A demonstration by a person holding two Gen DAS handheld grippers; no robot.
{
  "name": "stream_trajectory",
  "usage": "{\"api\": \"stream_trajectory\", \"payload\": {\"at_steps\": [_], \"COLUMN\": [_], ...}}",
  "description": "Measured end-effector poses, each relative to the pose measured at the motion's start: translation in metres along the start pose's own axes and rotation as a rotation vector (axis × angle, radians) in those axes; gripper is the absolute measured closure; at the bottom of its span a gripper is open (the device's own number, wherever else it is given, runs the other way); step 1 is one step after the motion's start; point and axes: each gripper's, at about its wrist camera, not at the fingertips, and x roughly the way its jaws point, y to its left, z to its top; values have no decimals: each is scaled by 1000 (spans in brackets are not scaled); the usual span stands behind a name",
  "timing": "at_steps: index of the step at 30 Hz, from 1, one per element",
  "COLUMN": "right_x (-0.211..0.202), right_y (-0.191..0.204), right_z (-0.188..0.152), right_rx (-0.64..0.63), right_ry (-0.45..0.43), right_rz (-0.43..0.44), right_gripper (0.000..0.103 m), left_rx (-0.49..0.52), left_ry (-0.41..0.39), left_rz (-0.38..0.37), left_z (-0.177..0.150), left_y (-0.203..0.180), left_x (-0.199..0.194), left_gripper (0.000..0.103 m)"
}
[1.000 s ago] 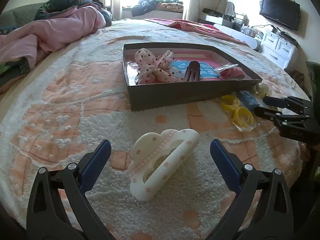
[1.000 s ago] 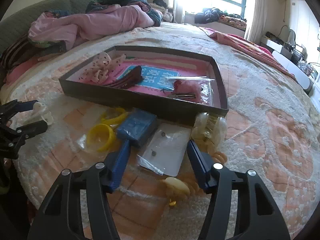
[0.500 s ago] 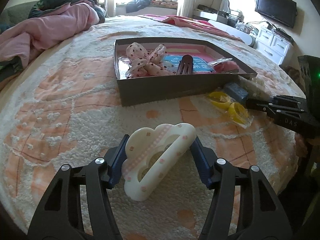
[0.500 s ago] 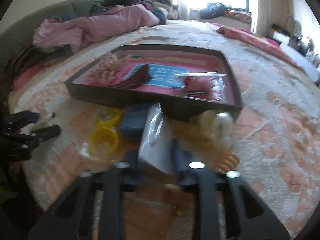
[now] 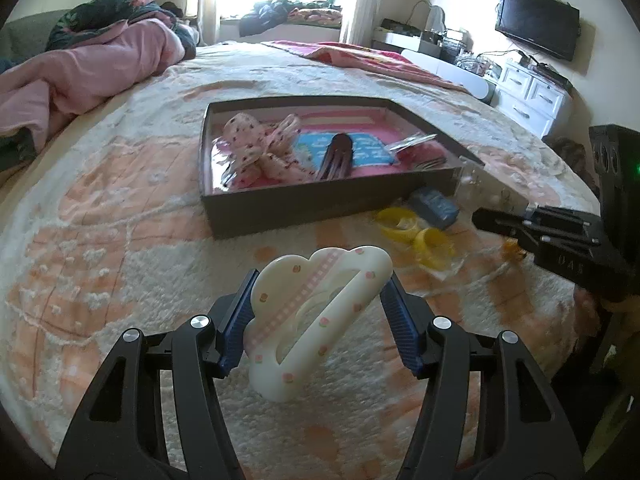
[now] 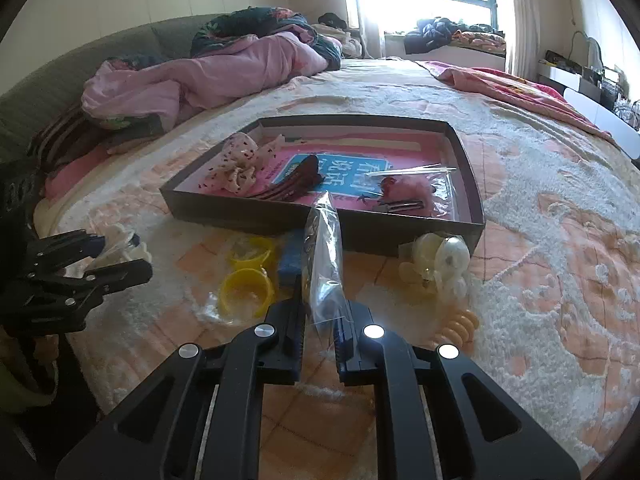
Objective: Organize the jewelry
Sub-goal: 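Carry the white claw clip and the clear bag over the tray with both grippers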
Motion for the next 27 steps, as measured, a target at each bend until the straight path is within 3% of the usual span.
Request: {"api": "stream_trajectory", "payload": {"at_steps": [27], "right_x": [-30], "right_y": [-29], "right_z": [20], "right_rx": [57], "right_ry": [-72], "right_rz": [-28], "right_gripper": [91], "left_rx": [11], "left_ry": [-56], "left_rz": [-42], "left_z": [55], "left_y": [-33], "left_x": [21], "left_gripper": [51]}}
